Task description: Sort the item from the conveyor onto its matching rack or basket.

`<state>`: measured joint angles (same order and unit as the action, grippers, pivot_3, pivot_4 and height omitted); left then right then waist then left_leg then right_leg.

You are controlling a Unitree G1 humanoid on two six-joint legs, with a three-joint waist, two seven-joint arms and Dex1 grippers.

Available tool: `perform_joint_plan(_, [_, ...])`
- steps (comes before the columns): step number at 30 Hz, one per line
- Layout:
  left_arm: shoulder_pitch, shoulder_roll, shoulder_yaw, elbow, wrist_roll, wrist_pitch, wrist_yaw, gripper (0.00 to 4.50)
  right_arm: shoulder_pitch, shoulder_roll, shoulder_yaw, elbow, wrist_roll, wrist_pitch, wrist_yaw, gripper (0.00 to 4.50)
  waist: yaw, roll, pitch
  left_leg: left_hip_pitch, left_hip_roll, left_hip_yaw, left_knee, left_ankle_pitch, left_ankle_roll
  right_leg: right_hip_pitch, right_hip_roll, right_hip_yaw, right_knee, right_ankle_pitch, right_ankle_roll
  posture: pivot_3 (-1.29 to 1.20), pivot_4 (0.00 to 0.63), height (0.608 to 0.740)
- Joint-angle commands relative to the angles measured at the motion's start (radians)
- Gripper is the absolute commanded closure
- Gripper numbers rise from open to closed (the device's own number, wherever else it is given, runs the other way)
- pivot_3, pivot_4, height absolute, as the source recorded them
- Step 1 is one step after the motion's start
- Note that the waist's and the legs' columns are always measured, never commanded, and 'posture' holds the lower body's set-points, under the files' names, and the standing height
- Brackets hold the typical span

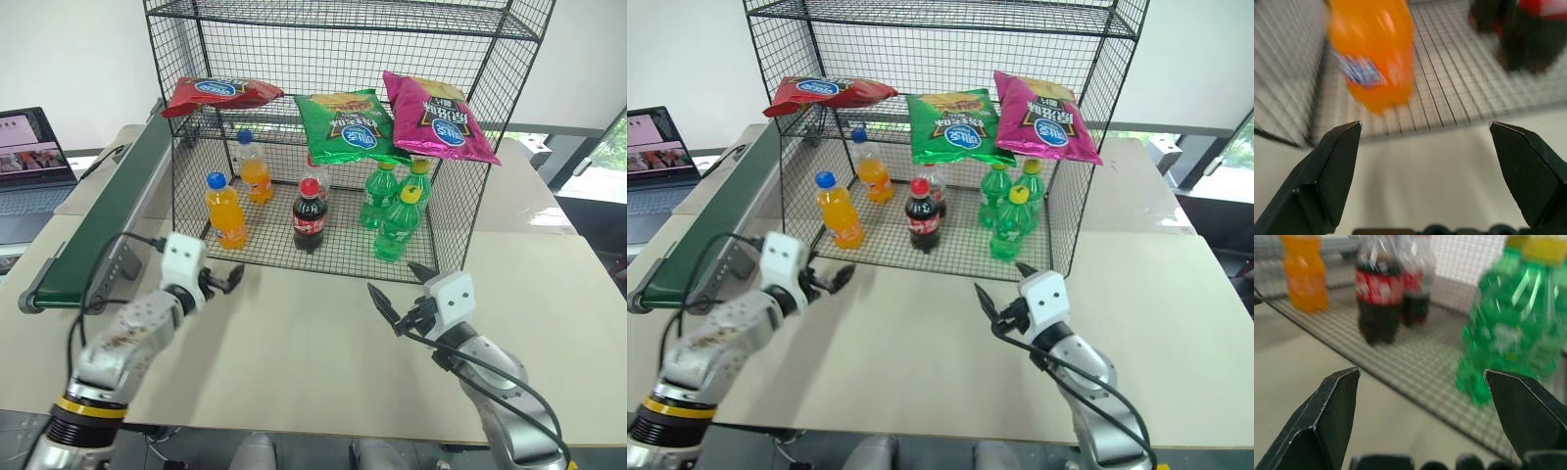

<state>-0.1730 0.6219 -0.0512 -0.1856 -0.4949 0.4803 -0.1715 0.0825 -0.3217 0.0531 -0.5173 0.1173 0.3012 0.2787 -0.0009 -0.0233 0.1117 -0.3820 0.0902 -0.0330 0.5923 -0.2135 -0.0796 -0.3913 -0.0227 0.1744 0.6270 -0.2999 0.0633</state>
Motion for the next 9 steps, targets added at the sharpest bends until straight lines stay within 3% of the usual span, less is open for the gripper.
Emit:
perform_joint_plan(1, [0.008, -0.045, -0.010, 0.005, 0.098, -0.129, -0.059, 0.03, 0.002, 0.049, -0.025, -0.005, -0.062, 0.009, -0.101, 0.00, -0.002, 0.000, 0.000, 0.000, 0.000, 0.000, 0.000, 0.000, 0.000, 0.000, 0.000, 0.000, 0.000, 0.000, 0.000, 0.00, 0.150, 0.740])
perform_joint_plan(9, [-0.008, -0.130, -0.012, 0.030, 0.172, -0.119, -0.130, 0.03, 0.003, 0.087, -0.043, 0.028, -0.101, 0.007, -0.148, 0.00, -0.005, 0.000, 0.000, 0.001, 0.000, 0.000, 0.000, 0.000, 0.001, 0.001, 0.000, 0.000, 0.000, 0.000, 0.000, 0.00, 0.150, 0.740])
